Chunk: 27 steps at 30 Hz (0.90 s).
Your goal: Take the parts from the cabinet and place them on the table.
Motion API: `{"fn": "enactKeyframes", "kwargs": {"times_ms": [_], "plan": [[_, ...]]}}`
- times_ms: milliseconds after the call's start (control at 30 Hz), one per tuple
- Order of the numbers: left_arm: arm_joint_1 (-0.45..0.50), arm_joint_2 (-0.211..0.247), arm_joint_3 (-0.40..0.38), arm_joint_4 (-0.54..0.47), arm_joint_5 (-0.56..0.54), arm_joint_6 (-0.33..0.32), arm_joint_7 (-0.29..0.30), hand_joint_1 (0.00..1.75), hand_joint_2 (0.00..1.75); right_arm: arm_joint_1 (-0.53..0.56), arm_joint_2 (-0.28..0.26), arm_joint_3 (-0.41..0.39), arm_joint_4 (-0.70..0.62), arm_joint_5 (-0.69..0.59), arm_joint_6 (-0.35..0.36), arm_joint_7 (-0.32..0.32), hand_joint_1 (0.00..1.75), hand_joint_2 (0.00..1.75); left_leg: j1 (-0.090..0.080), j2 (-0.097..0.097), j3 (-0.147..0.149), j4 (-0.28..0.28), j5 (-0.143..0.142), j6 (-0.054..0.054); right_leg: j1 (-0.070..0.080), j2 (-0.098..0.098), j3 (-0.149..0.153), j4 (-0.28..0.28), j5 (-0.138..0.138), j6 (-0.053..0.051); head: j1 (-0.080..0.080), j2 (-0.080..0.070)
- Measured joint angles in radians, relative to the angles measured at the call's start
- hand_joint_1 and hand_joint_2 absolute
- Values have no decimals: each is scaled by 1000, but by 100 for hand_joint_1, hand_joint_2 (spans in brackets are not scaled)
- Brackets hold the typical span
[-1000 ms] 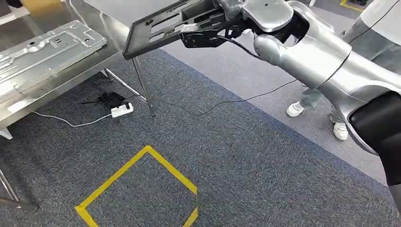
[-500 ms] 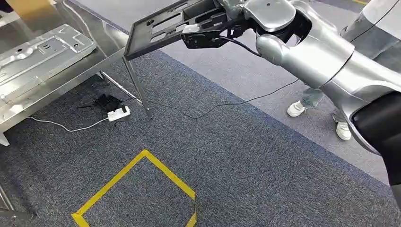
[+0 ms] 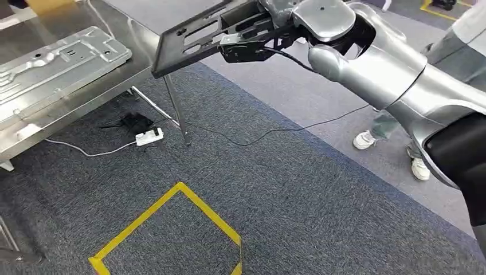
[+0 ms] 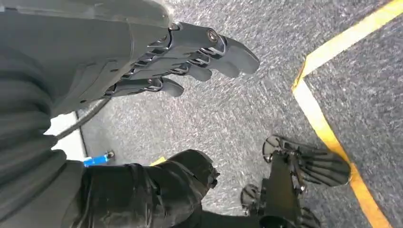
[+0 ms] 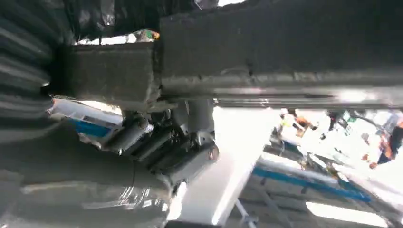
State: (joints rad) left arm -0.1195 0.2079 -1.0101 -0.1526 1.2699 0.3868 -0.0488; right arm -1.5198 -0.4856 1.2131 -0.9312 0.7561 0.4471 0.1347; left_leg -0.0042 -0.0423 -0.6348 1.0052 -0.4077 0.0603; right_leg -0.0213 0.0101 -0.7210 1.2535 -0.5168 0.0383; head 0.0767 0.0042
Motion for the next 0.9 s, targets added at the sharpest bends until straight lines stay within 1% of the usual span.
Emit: {"fn": "enactKeyframes", "kwargs": {"times_ms": [33, 67, 100, 133, 167, 200, 233, 267, 300, 333, 367, 400, 433, 467, 500, 533, 567, 600, 633, 667, 733, 767, 800, 833, 867, 900], "plan": [[0, 0, 0, 0, 0, 0, 0, 0, 175, -2, 0, 0, 0, 0, 0, 0, 175, 175, 1, -11, 0, 9, -6, -4, -1, 6, 44, -93, 50, 0, 0, 0], [1, -1, 0, 0, 1, 0, 0, 0, 175, -3, -1, 0, 0, 0, 0, 0, 175, 175, 2, -21, -2, 19, -12, -9, -4, 26, 86, -179, 88, -1, 0, 0], [1, -2, 0, 0, 1, 0, 0, 0, 175, -4, -1, 0, 0, 0, 0, 0, 175, 175, 1, -29, -14, 26, -16, -15, -10, 82, 98, -199, 64, -2, -2, 0], [-2, -2, 0, 0, 1, 0, 0, 0, 175, -5, 0, 0, -2, 0, 0, 0, 175, 175, 0, -39, -23, 40, -15, -18, -8, 71, 96, -207, 72, -5, -7, 0], [-3, -2, 0, 0, 1, 0, 0, 0, 175, -2, 0, 0, -2, 0, 0, -1, 175, 175, 6, -47, -27, 36, -12, -25, -2, 57, 95, -206, 71, -9, -3, 0], [-1, -2, 0, 0, 1, 0, 0, 0, 175, -2, -1, 0, -1, 1, 1, 0, 175, 175, 8, -60, -29, 30, -8, -31, 2, 48, 97, -206, 71, -15, -3, 0], [2, -2, 0, 0, 1, -1, 0, 0, 175, -3, 0, 0, -1, 1, 0, -1, 175, 175, 8, -72, -31, 28, -5, -37, -1, 34, 99, -212, 74, -22, -2, 0], [4, -3, 0, 0, 2, -1, 0, 0, 175, -4, 0, 0, -2, 1, 0, -1, 175, 175, 9, -59, -38, 32, -12, -38, -7, 20, 106, -221, 79, -29, -3, 0], [5, -5, 0, 0, 1, 0, 1, 0, 175, -4, 0, 0, -3, 1, 0, -1, 175, 175, 2, -14, -47, 60, -33, -46, -6, 9, 111, -228, 80, -33, -8, 0], [4, -5, 0, 0, 1, 0, 1, 0, 175, -6, 0, 0, -3, 2, 1, -1, 175, 175, 5, 14, -76, 122, -67, -54, -4, -2, 113, -230, 80, -38, -8, 0], [2, -4, 0, 0, 3, 0, 1, 0, 175, -7, 0, 0, -3, 2, 1, -1, 175, 175, 9, 28, -114, 201, -102, -58, -2, -12, 112, -230, 80, -39, -9, 0], [2, -5, 0, 0, 4, 1, 1, 0, 175, -6, 0, 0, -3, 2, 1, -2, 175, 175, 12, 33, -149, 271, -127, -61, 0, -23, 113, -230, 79, -40, -10, 0], [2, -5, 0, 0, 4, 1, 1, 0, 175, -4, 1, 0, -3, 2, 2, -3, 175, 175, 14, 35, -175, 318, -136, -62, 1, -34, 113, -230, 77, -40, -10, 0], [3, -5, 0, 0, 5, 1, 0, 0, 175, -3, 1, 0, -3, 2, 2, -3, 175, 175, 15, 36, -175, 313, -120, -62, 2, -45, 113, -230, 76, -40, -10, 0], [3, -6, 0, 0, 5, 1, 0, 0, 175, -2, 1, 0, -3, 2, 3, -3, 175, 175, 15, 38, -152, 264, -88, -61, 2, -55, 114, -229, 74, -40, -10, 0], [3, -6, 0, 0, 5, 1, 0, 0, 175, -3, 1, 0, -3, 2, 4, -3, 175, 175, 15, 43, -107, 177, -44, -59, 3, -66, 117, -229, 71, -37, -10, 0], [3, -6, 0, 0, 5, 1, 0, 0, 175, -3, 1, 0, -4, 2, 4, -3, 175, 175, 13, 64, -53, 80, -3, -55, 3, -75, 122, -229, 68, -34, -10, 0], [2, -6, 0, 0, 5, 1, 0, 0, 175, -3, 1, 0, -4, 2, 5, -3, 175, 175, 2, 108, -26, 24, -13, -53, 5, -84, 127, -231, 65, -30, -10, 0], [1, -5, 0, 0, 5, 1, 0, 0, 175, -4, 0, 0, -4, 2, 5, -3, 175, 175, -8, 108, -19, 16, -12, -42, 13, -91, 127, -230, 62, -25, -9, 0], [0, -6, 0, 0, 5, 2, 1, 0, 175, -5, 0, 0, -4, 2, 6, -3, 175, 175, -8, 92, -22, 21, -13, -34, 13, -96, 128, -233, 62, -20, -10, 0], [1, -5, 0, 0, 5, 5, 5, 0, 175, -4, 2, 0, -6, 2, 6, -3, 175, 175, -11, 73, -22, 19, -14, -28, 14, -116, 137, -237, 57, -10, -8, 0], [1, -4, 0, 0, 5, 8, 6, 0, 175, -5, 3, 0, -8, 2, 6, -3, 175, 175, -4, 64, -10, 7, -10, -19, 11, -117, 140, -235, 49, -2, -9, 0], [4, -5, 0, 0, 6, 9, 8, 0, 175, -5, 0, 0, -8, 2, 7, -3, 175, 175, -1, 53, -3, 1, -8, -13, 5, -69, 133, -211, 31, 1, -4, 0], [3, -5, 0, 0, 6, 9, 9, 0, 175, -8, 1, 0, -8, 3, 7, -3, 175, 175, -1, 46, -1, 0, -8, -5, 5, -37, 107, -153, -1, -2, -2, 0], [0, -5, 0, 0, 6, 9, 10, 0, 175, -8, 0, 0, -8, 3, 7, -3, 175, 175, -1, 36, 0, 1, -9, -2, 6, -20, 64, -69, -38, -3, 1, 0], [-2, -5, 0, 0, 6, 10, 10, 0, 175, -7, 0, 0, -8, 3, 8, -3, 175, 175, -2, 24, 1, 1, -10, 1, 7, -12, 20, 13, -68, -2, 0, 0]]}}
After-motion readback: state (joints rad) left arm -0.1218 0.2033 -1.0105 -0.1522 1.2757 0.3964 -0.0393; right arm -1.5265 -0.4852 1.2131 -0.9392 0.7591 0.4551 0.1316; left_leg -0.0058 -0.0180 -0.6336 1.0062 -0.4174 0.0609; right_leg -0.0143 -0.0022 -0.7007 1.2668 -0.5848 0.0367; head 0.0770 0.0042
